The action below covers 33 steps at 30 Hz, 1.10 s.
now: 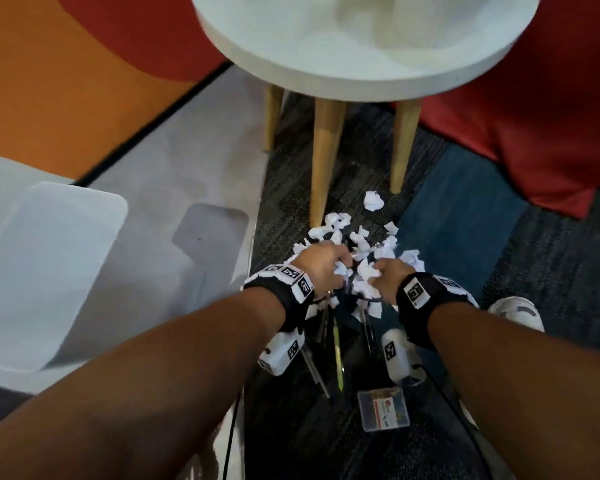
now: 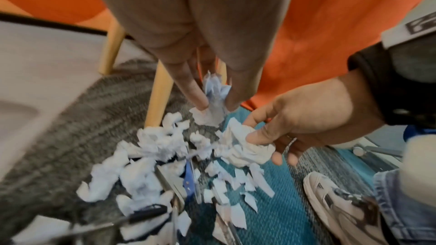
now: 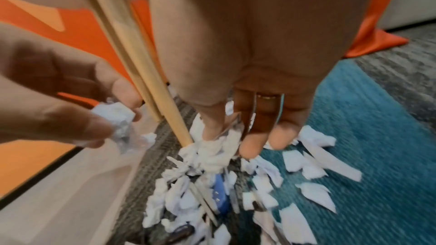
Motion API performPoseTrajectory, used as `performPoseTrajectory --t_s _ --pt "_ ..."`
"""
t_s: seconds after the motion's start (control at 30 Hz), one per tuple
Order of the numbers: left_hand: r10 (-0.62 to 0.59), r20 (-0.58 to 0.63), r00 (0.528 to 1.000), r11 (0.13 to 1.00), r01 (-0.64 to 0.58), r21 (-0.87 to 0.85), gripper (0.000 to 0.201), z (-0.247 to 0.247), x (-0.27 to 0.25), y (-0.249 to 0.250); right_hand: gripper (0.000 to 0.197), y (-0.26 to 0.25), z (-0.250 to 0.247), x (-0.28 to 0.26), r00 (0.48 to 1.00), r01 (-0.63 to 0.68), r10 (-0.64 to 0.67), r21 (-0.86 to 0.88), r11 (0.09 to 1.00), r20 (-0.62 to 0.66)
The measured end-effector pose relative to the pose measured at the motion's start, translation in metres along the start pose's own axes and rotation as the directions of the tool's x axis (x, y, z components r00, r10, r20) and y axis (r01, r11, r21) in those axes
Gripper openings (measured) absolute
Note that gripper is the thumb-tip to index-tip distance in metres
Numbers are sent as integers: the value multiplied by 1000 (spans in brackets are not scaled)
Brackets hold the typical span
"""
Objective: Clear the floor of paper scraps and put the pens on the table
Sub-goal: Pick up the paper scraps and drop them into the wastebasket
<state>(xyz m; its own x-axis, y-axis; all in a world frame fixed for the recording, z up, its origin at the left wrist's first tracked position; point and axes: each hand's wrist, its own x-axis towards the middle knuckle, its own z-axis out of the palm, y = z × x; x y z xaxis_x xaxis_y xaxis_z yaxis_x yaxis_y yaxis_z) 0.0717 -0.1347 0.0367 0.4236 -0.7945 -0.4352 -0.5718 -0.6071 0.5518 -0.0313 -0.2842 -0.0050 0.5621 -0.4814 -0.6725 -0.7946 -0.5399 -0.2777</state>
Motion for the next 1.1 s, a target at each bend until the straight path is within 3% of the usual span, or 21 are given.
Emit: performPoseTrajectory --t_s 0.17,0.33,0.5,0.67,0.83,1.1 --pt "-54 -203 978 999 54 -3 32 -58 -83 -16 39 -78 -11 -33 973 231 -228 92 969 -38" --pt "-139 -428 893 990 142 -26 31 -115 -161 -46 32 -174 -10 -81 873 483 -464 134 865 -146" --pt "-202 -638 743 979 169 -113 30 -159 -225 -84 30 -253 -6 -133 715 687 -635 122 717 -292" --pt "-366 -722 587 930 252 -267 30 -180 -254 -120 31 -311 10 -159 645 752 -694 103 651 -320" --pt "-478 -625 617 872 419 -253 33 -169 -265 -151 30 -342 35 -165 659 738 -700 53 673 -277" --pt "-557 -513 653 819 532 -214 47 -155 -268 -174 33 -351 57 -159 717 683 -679 -33 729 -158"
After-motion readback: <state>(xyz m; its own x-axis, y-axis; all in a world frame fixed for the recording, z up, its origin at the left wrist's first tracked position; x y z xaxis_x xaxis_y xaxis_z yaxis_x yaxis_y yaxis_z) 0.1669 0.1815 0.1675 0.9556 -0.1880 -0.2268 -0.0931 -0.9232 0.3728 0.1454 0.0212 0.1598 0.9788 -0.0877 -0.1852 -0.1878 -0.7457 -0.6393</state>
